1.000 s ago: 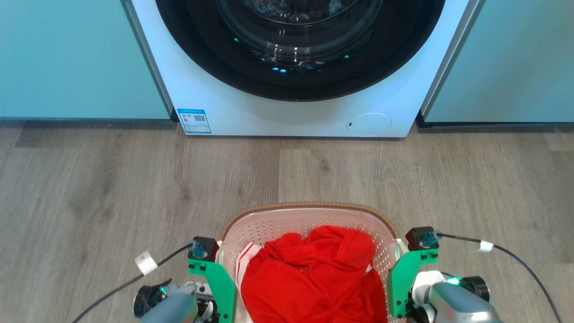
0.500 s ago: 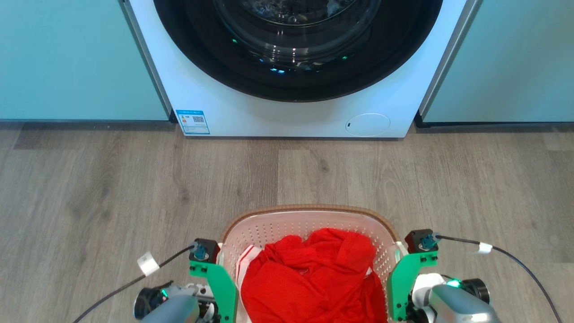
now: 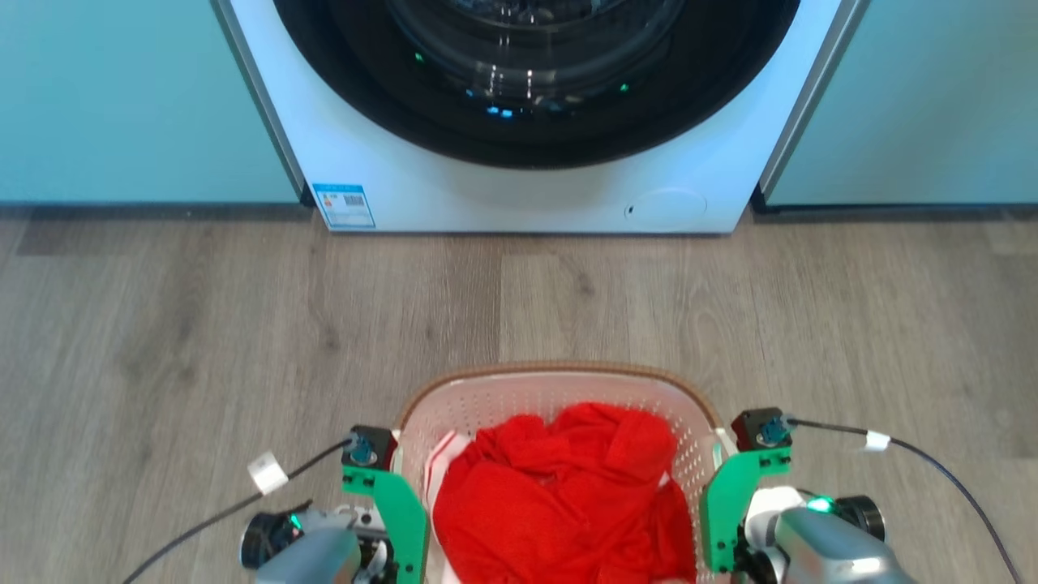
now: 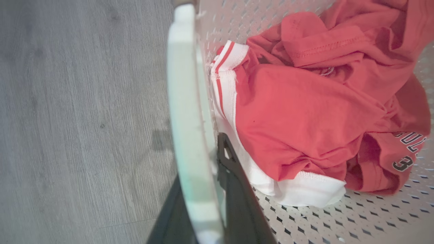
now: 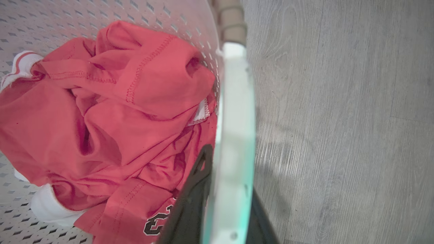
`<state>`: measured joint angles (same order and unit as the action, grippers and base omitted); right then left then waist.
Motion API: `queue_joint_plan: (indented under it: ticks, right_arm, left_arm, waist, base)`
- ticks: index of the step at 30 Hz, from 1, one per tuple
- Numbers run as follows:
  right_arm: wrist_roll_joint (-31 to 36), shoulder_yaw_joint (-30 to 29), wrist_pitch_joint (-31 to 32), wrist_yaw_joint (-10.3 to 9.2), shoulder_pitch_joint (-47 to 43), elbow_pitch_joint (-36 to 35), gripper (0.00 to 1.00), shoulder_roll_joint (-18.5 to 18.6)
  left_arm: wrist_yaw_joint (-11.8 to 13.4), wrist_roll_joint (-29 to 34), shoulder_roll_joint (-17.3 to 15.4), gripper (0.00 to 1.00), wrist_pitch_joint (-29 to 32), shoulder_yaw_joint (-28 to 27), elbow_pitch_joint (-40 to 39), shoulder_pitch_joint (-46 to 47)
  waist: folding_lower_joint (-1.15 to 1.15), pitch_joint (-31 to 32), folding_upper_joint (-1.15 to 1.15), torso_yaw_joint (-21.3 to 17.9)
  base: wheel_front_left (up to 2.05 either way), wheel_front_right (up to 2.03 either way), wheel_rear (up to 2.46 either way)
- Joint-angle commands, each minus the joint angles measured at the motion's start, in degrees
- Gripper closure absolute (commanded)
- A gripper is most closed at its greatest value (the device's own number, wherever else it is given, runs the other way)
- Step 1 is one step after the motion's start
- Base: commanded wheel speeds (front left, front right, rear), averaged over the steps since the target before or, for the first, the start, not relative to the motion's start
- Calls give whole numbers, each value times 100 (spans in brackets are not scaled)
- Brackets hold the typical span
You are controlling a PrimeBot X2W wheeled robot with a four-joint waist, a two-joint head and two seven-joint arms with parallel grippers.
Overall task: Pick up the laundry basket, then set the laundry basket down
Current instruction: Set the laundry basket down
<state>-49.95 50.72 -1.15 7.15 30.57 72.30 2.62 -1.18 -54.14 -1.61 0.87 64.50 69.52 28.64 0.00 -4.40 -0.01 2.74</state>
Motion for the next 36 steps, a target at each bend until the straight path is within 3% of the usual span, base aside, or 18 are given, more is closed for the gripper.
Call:
queue_joint_plan:
  ticks: [1,24,36]
  right_arm:
    - [32,117,-180,34,330,-76,100,26]
    - [357,-21,-756,34,2029,155,100,26]
    - [956,-558,-827,34,2721,165,100,29]
  left_arm:
    - [30,-10,-127,100,-109,-5,-37,392]
    - [286,-56,-127,100,-873,-79,43,1890]
    - [402,-7,-127,100,-1304,-87,205,2726]
  waist:
    - [0,-149,1,-8]
    - [0,-2578,1,-43]
    - [0,-3812,1,-68]
  base:
    - [0,0,0]
    - [0,0,0]
    - [0,0,0]
